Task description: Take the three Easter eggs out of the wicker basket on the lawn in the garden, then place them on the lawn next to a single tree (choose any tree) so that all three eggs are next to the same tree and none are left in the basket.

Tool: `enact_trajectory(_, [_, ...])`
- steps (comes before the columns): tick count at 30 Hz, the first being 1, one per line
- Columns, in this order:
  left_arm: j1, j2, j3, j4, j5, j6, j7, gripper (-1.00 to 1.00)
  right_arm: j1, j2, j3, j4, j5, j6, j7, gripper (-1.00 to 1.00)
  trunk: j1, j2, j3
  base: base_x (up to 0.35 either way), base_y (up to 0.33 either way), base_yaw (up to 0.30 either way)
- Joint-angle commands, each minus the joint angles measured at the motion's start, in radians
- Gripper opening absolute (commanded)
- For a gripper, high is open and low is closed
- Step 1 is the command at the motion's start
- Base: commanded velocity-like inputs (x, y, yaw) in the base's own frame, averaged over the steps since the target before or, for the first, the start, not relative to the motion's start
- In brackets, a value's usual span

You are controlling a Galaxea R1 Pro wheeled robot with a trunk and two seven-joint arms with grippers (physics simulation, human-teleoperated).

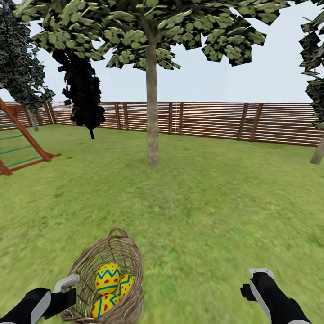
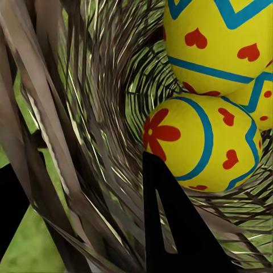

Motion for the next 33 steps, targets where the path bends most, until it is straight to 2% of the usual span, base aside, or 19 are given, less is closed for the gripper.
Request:
enact_trajectory(1, [-0.001, -0.001, 0.009, -0.002, 0.009, 0.009, -0.003, -1.0, -0.001, 0.0, 0.0, -0.001, -0.004, 0.004, -0.004, 1.0, 0.001, -0.001, -0.001, 0.329, 0.0, 0.0])
enact_trajectory(33, [-0.001, -0.002, 0.008, -0.002, 0.009, 0.01, -0.003, -1.0, -0.001, 0.003, 0.001, -0.001, -0.006, 0.004, -0.004, 1.0, 0.001, -0.001, -0.001, 0.329, 0.0, 0.0])
